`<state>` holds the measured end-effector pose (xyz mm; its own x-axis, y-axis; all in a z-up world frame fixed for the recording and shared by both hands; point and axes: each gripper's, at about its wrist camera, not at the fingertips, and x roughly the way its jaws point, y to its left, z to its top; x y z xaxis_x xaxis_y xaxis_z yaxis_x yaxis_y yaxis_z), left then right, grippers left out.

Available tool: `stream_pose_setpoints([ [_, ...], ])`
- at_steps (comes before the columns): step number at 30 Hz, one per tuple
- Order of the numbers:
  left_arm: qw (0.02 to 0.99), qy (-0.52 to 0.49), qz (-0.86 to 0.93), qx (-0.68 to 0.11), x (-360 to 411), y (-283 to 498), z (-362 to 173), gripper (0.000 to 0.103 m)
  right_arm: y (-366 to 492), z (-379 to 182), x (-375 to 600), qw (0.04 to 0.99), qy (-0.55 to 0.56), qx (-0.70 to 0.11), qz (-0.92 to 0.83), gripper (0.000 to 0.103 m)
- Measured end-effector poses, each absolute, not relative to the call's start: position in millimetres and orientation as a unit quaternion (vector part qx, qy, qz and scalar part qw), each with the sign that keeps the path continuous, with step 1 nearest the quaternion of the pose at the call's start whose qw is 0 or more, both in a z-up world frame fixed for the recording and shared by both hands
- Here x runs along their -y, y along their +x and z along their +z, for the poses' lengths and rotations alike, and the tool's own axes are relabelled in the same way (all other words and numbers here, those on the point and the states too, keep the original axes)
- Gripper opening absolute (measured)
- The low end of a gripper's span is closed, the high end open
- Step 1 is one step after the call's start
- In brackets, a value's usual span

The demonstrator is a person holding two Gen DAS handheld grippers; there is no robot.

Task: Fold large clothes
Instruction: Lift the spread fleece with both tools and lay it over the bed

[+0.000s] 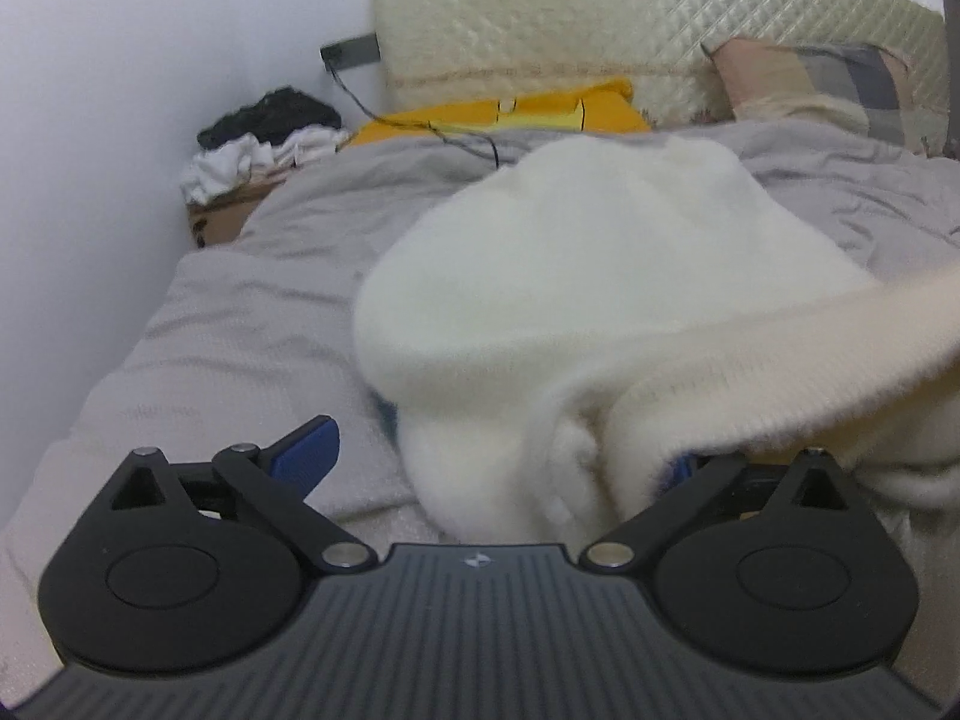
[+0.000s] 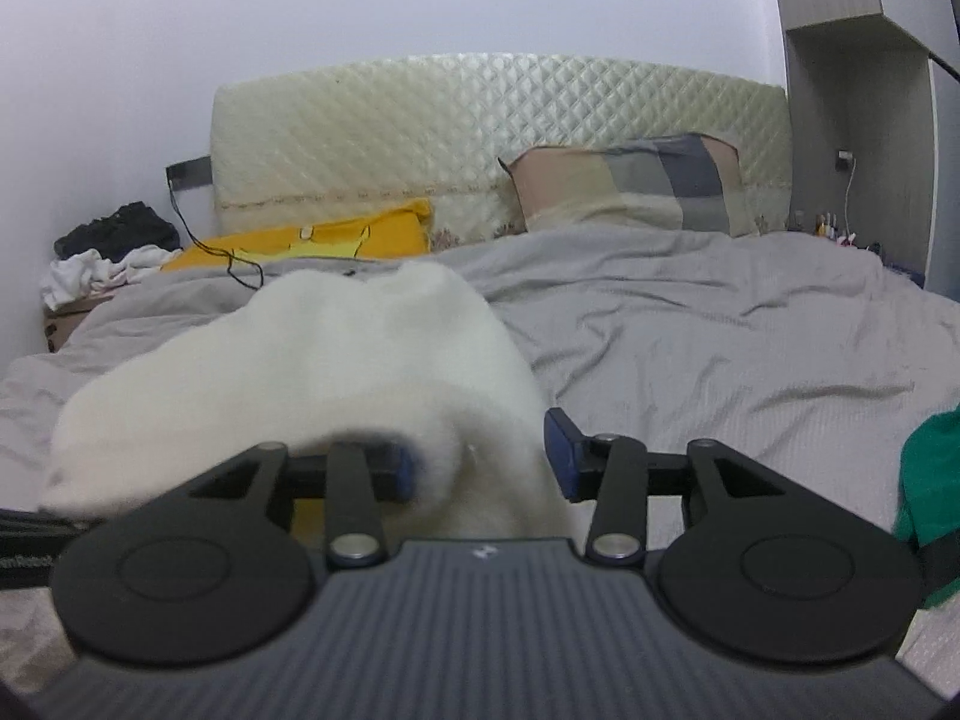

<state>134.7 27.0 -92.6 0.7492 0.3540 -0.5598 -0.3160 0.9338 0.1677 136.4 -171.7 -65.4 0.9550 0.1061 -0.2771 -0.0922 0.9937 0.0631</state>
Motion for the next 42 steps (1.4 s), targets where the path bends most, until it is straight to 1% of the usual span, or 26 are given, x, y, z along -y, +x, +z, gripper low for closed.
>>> stream_pose_setpoints([
  [3, 0.925, 0.060, 0.175, -0.333, -22, 143, -105, 0.102, 138, -68, 167, 0.988, 0.012, -0.147, 0.048, 0.044],
  [6, 0.924, 0.048, 0.198, -0.325, -26, 142, -103, 0.102, 142, -73, 164, 0.986, 0.000, -0.157, 0.051, 0.044],
  [11, 0.934, 0.023, 0.236, -0.268, -35, 131, -85, 0.102, 154, -87, 160, 0.978, -0.015, -0.201, 0.056, 0.044],
  [15, 0.945, -0.003, 0.246, -0.216, -38, 116, -64, 0.102, 150, -87, 159, 0.976, -0.014, -0.207, 0.058, 0.044],
  [18, 0.951, -0.004, 0.245, -0.189, -33, 106, -52, 0.102, 140, -78, 165, 0.980, 0.004, -0.190, 0.054, 0.044],
  [21, 0.958, -0.012, 0.239, -0.158, -30, 90, -36, 0.102, 123, -60, 175, 0.987, 0.028, -0.153, 0.050, 0.044],
  [24, 0.965, -0.015, 0.236, -0.118, -27, 70, -15, 0.102, 100, -34, 177, 0.994, 0.024, -0.100, 0.046, 0.044],
  [29, 0.971, -0.041, 0.228, -0.068, -33, 43, 30, 0.102, 63, 21, 178, 0.998, 0.015, -0.029, 0.053, 0.044],
  [32, 0.973, -0.048, 0.221, -0.038, -34, 27, 59, 0.102, 49, 57, 181, 0.998, 0.022, -0.002, 0.056, 0.044],
  [37, 0.976, -0.052, 0.209, 0.014, -36, 3, 121, 0.102, 28, 112, 186, 0.997, 0.029, 0.041, 0.062, 0.044],
  [42, 0.978, -0.065, 0.193, 0.048, -39, -24, 183, 0.102, -2, 161, 197, 0.993, 0.022, 0.085, 0.085, 0.044],
])
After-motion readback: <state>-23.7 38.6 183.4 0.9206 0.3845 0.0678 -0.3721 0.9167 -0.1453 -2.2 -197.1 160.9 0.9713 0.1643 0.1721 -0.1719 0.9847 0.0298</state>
